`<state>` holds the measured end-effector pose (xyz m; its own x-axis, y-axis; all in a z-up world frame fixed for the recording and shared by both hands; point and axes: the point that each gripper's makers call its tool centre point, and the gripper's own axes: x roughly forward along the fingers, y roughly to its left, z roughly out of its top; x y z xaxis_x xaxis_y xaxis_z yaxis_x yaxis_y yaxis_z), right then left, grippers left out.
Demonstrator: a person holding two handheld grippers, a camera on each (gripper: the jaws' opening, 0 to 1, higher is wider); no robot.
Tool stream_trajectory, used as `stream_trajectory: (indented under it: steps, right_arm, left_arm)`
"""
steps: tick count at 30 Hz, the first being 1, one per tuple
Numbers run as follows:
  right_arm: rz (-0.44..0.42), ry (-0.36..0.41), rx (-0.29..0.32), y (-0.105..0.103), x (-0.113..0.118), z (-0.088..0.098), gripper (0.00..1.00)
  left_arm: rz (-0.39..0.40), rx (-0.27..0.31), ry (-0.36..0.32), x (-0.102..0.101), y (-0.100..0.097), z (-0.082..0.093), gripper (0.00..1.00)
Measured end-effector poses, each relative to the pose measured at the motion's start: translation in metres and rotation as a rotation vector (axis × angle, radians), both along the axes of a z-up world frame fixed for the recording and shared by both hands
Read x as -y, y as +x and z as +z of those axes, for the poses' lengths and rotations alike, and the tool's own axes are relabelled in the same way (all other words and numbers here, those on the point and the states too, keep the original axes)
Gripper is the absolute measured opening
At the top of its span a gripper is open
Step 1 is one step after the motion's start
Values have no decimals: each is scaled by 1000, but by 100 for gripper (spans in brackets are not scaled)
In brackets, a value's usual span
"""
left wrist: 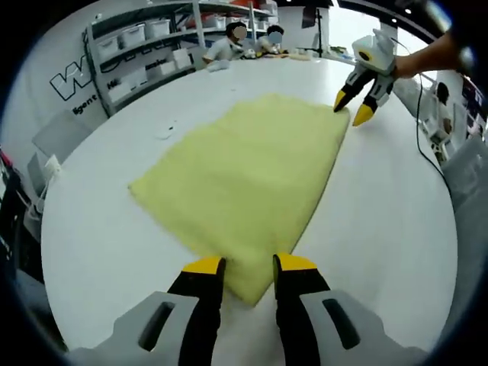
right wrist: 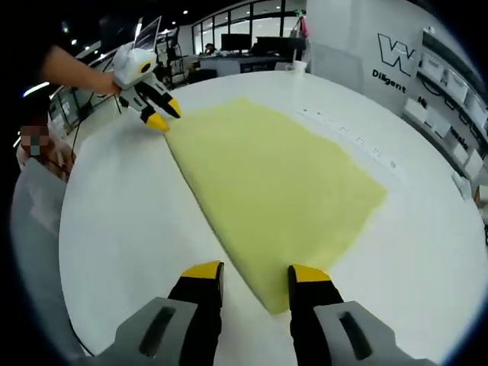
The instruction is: Fold the garment on the visible template until the final outline fits inside the template.
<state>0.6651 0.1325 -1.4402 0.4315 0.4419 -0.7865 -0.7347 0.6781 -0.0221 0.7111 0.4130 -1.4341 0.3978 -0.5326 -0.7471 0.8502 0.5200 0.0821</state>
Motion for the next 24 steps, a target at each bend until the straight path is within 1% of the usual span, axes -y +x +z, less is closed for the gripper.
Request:
stream_trajectory:
  steps: [2, 4, 6, 9, 11, 13, 15, 17, 19, 20, 22, 24]
  right_arm:
    - [-2, -1, -4, 0, 1, 0, 29]
    - [0, -7, -3, 0, 2, 2, 28]
    - [-8, -16, -1, 0, 7, 4, 28]
    - [-22, -11, -14, -5, 13, 1, 27]
    - [-19, -15, -25, -10, 13, -2, 27]
    - [-12, -20, -22, -13, 14, -4, 27]
    - [-16, -19, -20, -13, 14, -3, 27]
    - [-25, -26, -13, -8, 15, 1, 23]
    - [-23, -25, 17, -2, 12, 8, 19]
    - [-22, -17, 27, 1, 9, 11, 19]
    - [-27, -10, 25, 4, 3, 14, 21]
    - [-24, -18, 29, 7, 0, 13, 21]
  left_arm:
    - [20, -7, -9, -2, 0, 2, 31]
    - [9, 15, 0, -4, 1, 5, 30]
    - [1, 23, 4, -5, 2, 5, 29]
    - [-7, 16, 12, -6, 2, 1, 28]
    - [-9, 5, 13, -5, -1, -1, 28]
    - [-23, 9, 20, -4, -2, -3, 28]
    - [-32, 16, 30, -2, -1, -1, 28]
    - [-49, 38, 12, 6, 0, 6, 28]
    - [-50, 51, 5, 12, 4, 5, 27]
    - [-48, 54, -3, 15, 6, 5, 27]
    - [-48, 53, -11, 20, 7, 3, 27]
    - [-50, 51, -6, 21, 6, 0, 27]
